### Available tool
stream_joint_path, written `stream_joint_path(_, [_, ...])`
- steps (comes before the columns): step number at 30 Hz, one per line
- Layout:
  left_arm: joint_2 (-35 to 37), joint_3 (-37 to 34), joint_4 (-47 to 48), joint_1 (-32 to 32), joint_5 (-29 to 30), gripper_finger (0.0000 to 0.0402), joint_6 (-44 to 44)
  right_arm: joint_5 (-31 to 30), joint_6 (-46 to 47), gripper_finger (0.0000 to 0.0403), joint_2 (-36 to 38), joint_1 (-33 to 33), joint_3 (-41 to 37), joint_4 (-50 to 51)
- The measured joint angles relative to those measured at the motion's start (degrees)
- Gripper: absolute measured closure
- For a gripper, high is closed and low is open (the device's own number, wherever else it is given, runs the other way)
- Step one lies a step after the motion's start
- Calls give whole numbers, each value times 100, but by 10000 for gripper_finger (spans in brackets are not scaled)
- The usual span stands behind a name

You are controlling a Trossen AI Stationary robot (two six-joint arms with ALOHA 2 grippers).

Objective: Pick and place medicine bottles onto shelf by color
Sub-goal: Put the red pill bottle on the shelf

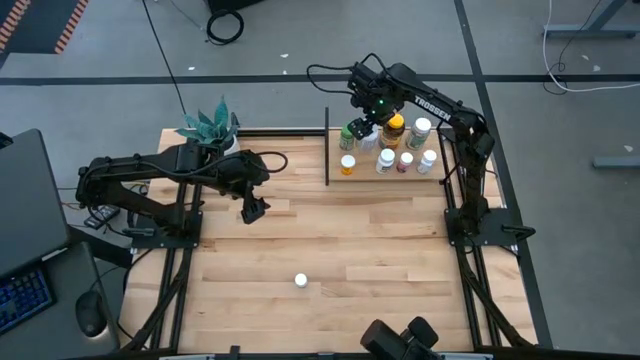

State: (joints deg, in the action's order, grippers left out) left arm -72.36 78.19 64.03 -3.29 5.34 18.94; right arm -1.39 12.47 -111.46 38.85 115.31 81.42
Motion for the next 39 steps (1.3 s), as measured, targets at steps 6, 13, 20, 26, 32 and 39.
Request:
stream_joint_path(6, [0,0,0,0,0,47,0,65,2,145,0,115,0,-65])
stream_joint_path(13, [0,0,0,0,0,47,0,146,1,145,-2,185,-333,-200])
stream_joint_path(20, [0,0,-2,-1,-1,47,0,147,-14,145,24,177,-779,-502])
stream_joint_path(26, [0,1,-1,0,0,47,0,208,-17,143,22,177,-787,-605])
stream_joint_path(32, [0,0,-71,0,6,47,-2,250,22,130,2,177,-804,-599])
stream_joint_path(39, [0,1,-174,-1,22,47,-7,262,87,94,-11,172,-814,-464])
